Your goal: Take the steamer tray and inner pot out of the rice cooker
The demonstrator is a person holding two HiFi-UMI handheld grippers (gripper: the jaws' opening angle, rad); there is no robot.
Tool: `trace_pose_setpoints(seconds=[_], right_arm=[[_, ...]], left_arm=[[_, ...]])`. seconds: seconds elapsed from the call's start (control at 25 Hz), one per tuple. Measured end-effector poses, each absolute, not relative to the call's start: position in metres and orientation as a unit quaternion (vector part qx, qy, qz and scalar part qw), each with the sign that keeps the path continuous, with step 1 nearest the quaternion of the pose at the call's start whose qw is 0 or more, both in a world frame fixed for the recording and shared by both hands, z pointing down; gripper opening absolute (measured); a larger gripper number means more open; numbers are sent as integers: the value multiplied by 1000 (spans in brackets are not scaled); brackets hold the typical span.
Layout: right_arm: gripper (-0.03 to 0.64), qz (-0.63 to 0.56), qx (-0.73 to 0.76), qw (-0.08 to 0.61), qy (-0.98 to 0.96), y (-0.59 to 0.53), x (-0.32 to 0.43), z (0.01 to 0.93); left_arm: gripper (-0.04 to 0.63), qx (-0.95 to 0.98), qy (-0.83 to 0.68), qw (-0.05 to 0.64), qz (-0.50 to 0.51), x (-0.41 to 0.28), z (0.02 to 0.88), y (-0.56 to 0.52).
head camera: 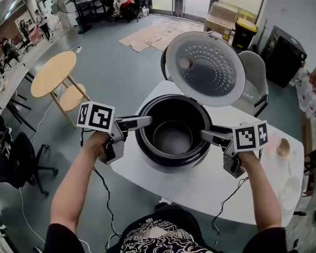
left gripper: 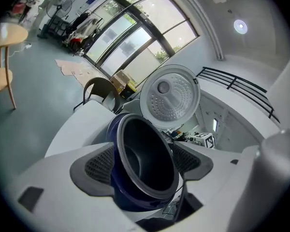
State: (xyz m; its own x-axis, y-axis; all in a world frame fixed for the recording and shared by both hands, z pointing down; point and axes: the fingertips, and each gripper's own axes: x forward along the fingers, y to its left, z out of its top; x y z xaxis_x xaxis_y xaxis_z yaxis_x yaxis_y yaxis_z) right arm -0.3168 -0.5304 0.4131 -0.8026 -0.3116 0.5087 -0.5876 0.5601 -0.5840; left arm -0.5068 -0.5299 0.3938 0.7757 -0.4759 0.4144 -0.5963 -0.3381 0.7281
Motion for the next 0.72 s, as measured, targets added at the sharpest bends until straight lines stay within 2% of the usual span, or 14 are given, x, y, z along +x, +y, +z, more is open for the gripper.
trace_pose_setpoints(seconds=[0.04,0.32,0.44,0.56,0.72], right_arm=[[265,402,258,171,-862,-531,-319,414],[239,469,251,142,-835,-537,-315,425],[239,504,255,119,-817,-535,-315,420],[224,524,265,112,-802,-533,-319,419],[94,502,313,134,-795,-536,-311,426]], left_arm=[[383,813,-325,478,65,-508,396,-531],[380,799,-305,511,83,-494,412,-546],[356,787,-310,522,112,-493,413,-543],[280,772,-327,523,153,-498,416,-541],[146,751,-380,496,213,-509,426,-546]])
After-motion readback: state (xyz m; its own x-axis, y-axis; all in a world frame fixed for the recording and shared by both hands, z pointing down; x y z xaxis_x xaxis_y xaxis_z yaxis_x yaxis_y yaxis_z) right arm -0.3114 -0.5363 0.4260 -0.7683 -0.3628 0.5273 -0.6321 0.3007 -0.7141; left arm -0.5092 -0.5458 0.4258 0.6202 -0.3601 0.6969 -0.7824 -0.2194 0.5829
